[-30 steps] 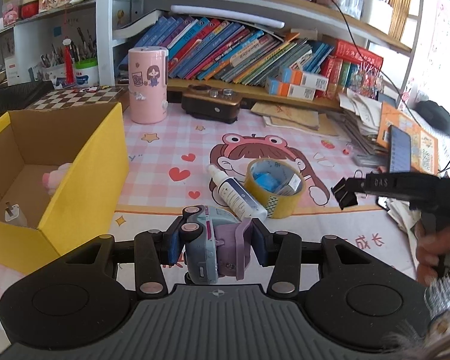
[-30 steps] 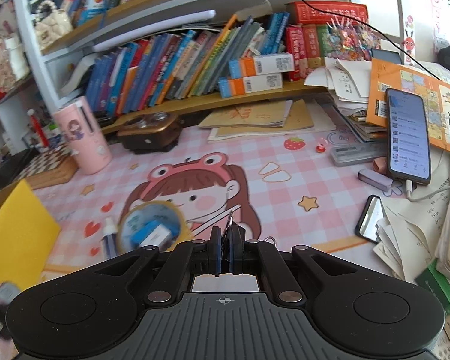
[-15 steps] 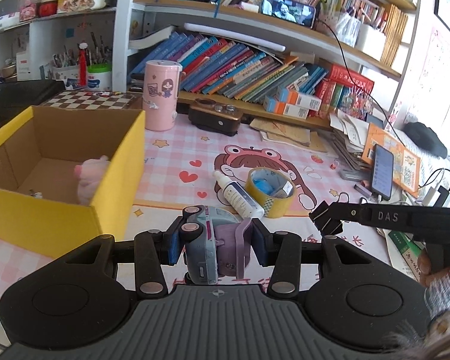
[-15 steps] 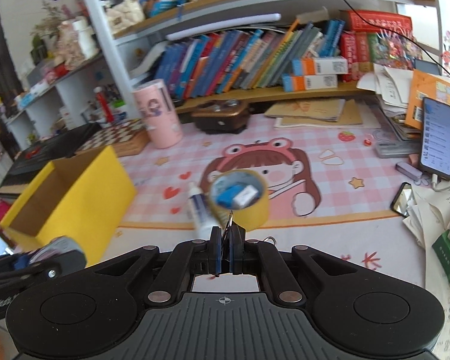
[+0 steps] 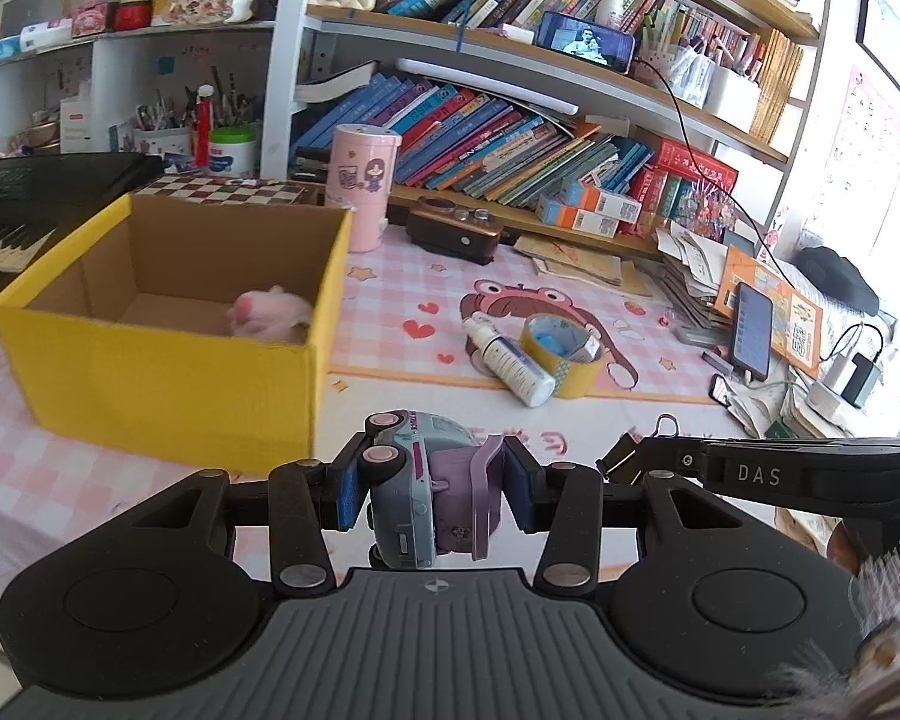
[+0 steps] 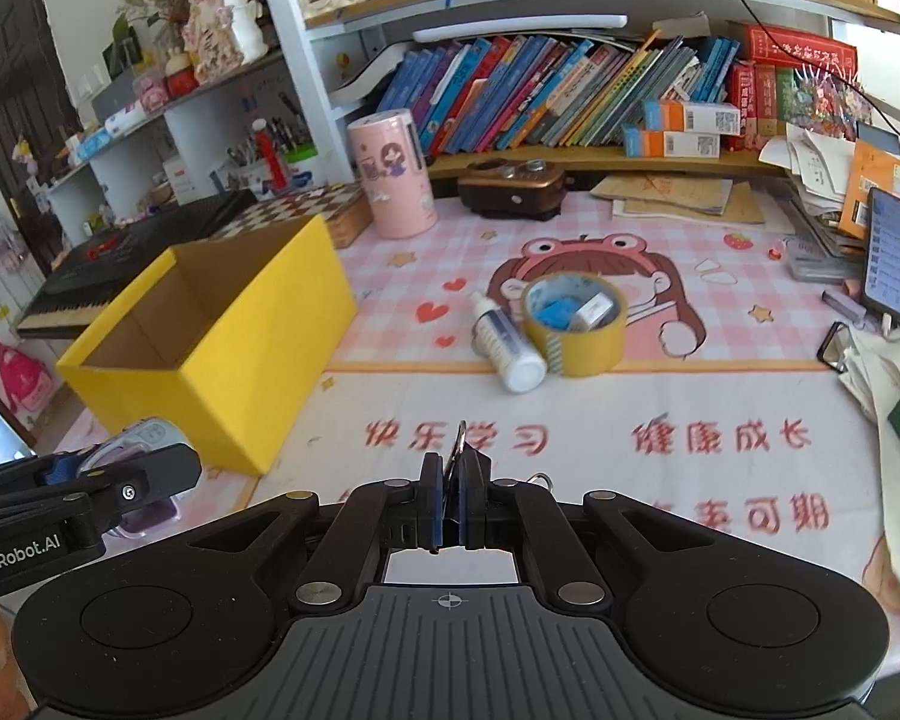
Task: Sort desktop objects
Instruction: 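Lift the lilac toy with the left tool while the right tool carries the binder clip toward the box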
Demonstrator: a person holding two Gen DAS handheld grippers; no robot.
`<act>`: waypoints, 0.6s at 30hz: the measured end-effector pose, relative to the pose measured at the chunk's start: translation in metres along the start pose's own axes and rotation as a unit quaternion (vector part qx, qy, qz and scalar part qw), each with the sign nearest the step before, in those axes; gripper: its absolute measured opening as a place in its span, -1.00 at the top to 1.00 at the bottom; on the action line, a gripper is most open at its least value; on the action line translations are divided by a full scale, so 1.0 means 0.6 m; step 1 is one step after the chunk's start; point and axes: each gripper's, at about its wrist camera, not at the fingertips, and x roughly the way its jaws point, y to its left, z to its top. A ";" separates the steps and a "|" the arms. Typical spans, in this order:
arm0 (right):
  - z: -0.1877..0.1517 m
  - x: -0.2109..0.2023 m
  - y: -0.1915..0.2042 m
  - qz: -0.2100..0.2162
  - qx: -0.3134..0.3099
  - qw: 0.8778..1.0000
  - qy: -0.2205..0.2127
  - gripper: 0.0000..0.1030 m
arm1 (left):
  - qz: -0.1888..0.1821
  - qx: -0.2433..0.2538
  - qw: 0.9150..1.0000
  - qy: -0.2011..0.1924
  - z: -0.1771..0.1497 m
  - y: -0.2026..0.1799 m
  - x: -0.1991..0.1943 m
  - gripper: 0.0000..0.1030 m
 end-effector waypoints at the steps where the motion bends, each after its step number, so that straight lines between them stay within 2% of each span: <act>1: -0.006 -0.004 0.009 0.001 -0.001 1.000 0.001 0.90 | 0.001 0.000 1.000 0.001 -0.005 0.007 -0.008 0.17; 7: -0.042 -0.028 0.057 -0.001 0.002 1.000 0.007 0.90 | 0.013 -0.014 1.000 0.011 -0.031 0.052 -0.049 0.17; 18: -0.114 -0.064 0.135 0.007 -0.001 1.000 0.019 0.90 | 0.002 -0.005 1.000 0.015 -0.079 0.091 -0.117 0.17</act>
